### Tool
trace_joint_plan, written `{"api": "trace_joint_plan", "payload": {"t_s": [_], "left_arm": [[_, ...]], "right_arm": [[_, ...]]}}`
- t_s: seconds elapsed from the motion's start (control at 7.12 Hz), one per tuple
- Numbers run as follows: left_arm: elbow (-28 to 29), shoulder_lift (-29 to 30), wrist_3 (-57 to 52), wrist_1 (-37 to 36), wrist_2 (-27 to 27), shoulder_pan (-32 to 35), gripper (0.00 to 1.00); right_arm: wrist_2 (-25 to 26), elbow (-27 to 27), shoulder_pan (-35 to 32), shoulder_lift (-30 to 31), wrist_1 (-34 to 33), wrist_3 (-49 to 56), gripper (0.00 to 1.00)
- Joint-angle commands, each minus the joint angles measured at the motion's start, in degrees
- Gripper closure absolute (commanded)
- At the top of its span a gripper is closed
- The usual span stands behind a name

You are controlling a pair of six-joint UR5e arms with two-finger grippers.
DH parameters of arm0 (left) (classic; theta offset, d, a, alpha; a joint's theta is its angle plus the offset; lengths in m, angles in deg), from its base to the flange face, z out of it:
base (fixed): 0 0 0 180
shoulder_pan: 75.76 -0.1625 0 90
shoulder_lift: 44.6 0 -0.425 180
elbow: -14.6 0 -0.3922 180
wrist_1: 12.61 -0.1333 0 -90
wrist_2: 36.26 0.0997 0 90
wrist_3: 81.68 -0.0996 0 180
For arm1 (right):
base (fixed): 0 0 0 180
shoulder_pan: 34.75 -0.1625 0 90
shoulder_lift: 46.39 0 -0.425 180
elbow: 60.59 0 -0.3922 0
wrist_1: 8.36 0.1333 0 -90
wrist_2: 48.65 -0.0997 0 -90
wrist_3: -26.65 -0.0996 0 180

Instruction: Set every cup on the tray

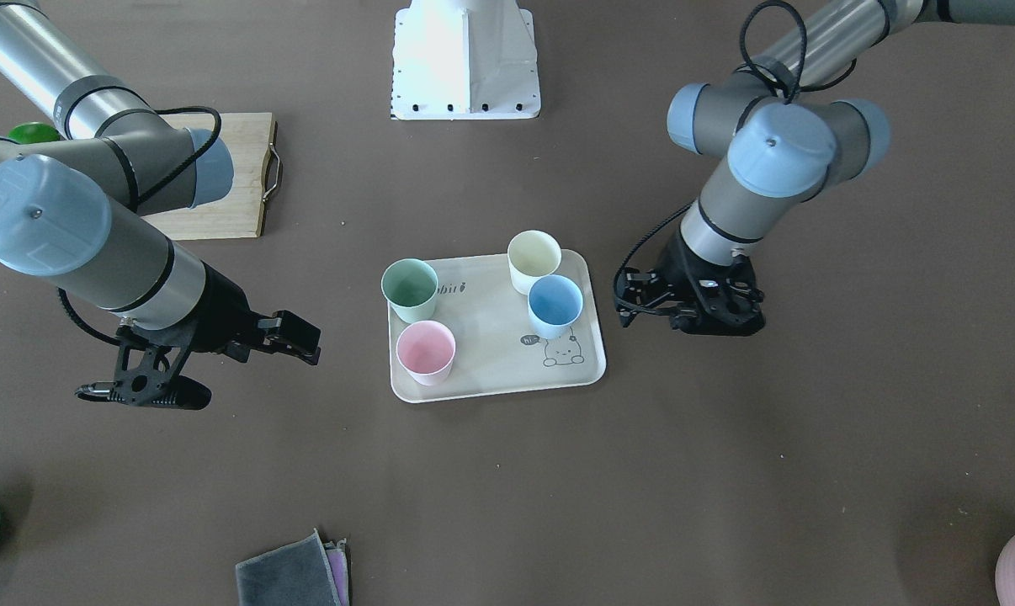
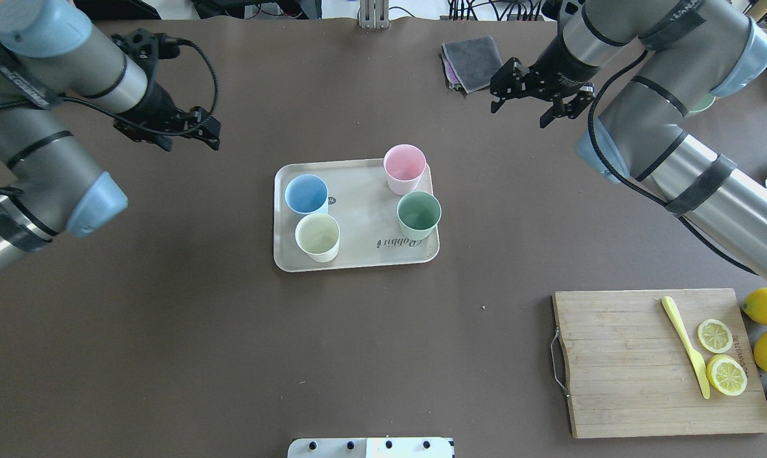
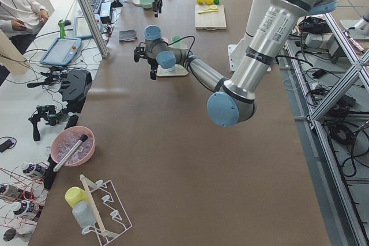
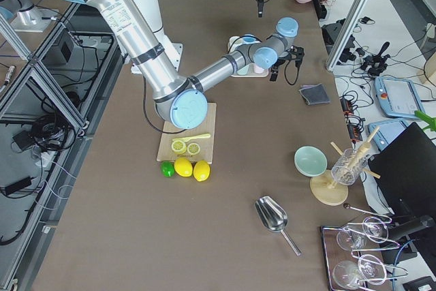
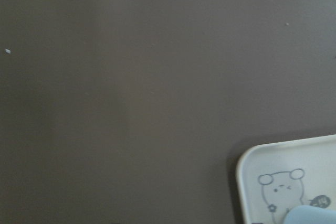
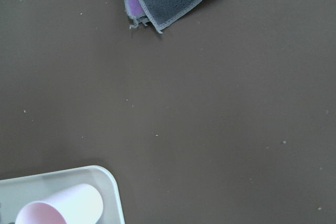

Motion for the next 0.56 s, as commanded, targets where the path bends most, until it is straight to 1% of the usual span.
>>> {"api": "trace_joint_plan", "payload": {"t_s": [0.0,0.28,0.42], "left_arm": [[0.15,-9.12,-20.69,-0.13,-3.54,11.03,0.02],[1.54,-10.92,-35.9,-6.68,-3.1,17.9,0.02],[3.12,-10.92,-41.2,-8.29,-3.1,21.5,0.02]], "right_arm": [[-1.05,0.68,-5.51,6.69,-0.22,11.87,0.0],[-0.71,0.07,-11.75,15.2,-0.31,28.63,0.0],[-0.88,0.07,-15.26,20.12,-0.31,35.86,0.0]]}}
